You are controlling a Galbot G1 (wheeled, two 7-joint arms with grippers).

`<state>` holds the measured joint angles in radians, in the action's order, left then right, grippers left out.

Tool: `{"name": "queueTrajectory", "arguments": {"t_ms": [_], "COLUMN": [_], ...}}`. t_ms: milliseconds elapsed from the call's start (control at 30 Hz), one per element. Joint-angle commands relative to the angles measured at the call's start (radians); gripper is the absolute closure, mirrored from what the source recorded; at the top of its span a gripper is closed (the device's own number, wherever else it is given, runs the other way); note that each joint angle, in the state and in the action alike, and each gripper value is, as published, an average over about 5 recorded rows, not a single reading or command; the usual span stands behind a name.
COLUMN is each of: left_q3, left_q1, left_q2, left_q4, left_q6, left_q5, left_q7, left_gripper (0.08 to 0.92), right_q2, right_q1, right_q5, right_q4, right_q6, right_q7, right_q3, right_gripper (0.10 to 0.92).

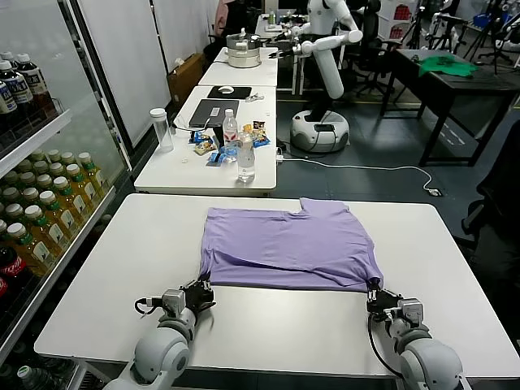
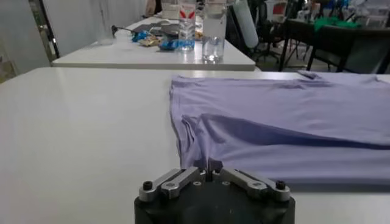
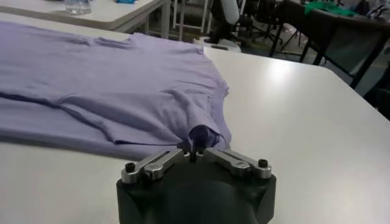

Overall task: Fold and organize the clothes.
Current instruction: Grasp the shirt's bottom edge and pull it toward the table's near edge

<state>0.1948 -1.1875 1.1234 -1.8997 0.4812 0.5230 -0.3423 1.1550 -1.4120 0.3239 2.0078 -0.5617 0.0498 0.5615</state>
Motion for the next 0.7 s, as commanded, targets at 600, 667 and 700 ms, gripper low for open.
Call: {"name": "queueTrajectory", "arguments": {"t_ms": [600,667,700], "left_q3": [0.097,0.099,0.100], "left_q1": [-0.400,-0.410,-0.413], "left_q2": [-0.098,-0.100,-0.102], "left_q4": [-0.378,-0.384,-0.388], "left_q6": [0.024,0.036,0.045], "left_q5": [-0.058,-0.066,-0.069], "left_q7": [-0.013,-0.012,-0.011], "left_gripper": [0.906,0.906,0.906], "right_q2": [0.119,0.120,0.120], "right_q1": [-0.491,-0.491,-0.489], "right_q5": [-0.203,-0.225,-0.230], "right_q4": [0.401,0.410,0.418], "right_q6": [0.016,0.028,0.037], "right_q7": [0.001,0.002,0.003], "right_q3": [0.087,0.087,0.089], "right_gripper": [0.901,0.873,0.846]}}
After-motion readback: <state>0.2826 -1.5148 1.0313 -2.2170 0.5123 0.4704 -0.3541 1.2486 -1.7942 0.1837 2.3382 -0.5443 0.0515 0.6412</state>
